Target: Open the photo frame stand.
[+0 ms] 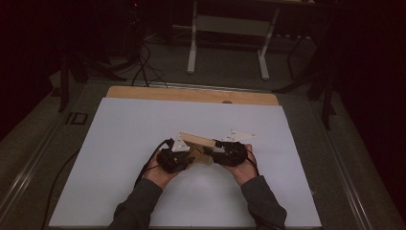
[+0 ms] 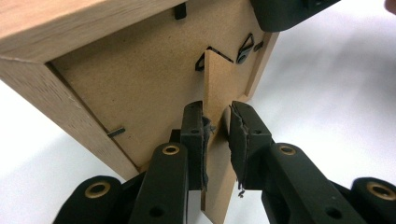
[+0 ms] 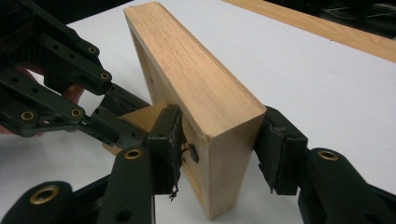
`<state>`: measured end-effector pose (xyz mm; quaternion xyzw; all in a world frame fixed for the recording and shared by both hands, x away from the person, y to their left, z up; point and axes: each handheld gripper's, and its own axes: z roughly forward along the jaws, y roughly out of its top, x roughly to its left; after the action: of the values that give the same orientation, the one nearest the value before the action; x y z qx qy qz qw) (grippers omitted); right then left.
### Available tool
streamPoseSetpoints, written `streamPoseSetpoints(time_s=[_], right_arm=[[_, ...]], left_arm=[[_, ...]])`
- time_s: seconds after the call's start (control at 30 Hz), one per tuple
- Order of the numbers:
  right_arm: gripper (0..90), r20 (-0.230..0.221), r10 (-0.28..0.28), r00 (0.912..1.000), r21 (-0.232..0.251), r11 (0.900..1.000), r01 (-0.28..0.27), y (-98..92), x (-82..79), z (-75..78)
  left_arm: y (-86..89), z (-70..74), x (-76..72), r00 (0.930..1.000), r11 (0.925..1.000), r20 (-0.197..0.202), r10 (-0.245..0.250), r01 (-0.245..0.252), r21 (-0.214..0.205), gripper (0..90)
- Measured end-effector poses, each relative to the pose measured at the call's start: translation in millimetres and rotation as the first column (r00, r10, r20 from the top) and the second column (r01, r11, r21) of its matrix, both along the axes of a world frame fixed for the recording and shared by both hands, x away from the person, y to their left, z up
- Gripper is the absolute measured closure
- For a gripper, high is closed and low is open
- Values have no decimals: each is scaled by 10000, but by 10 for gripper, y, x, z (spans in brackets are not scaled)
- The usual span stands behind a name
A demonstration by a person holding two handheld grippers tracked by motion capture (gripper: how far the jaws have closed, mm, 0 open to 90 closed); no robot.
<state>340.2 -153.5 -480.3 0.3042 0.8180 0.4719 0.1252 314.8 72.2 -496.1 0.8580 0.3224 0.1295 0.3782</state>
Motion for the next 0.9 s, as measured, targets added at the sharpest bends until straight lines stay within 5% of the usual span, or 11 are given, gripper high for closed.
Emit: streamPoseSetpoints(time_s=[0.4,0.9], right_arm=[[556,380,-168,9991,-506,9985,188,13,-84,31],[544,1099,139,9938,-1352,9908,11,134,-267,33]], left_arm=[[-7,-7,57,9998,10000,168,95,-96,25,748],[30,-54,-54,9980,9995,604,-176,158,289,755]])
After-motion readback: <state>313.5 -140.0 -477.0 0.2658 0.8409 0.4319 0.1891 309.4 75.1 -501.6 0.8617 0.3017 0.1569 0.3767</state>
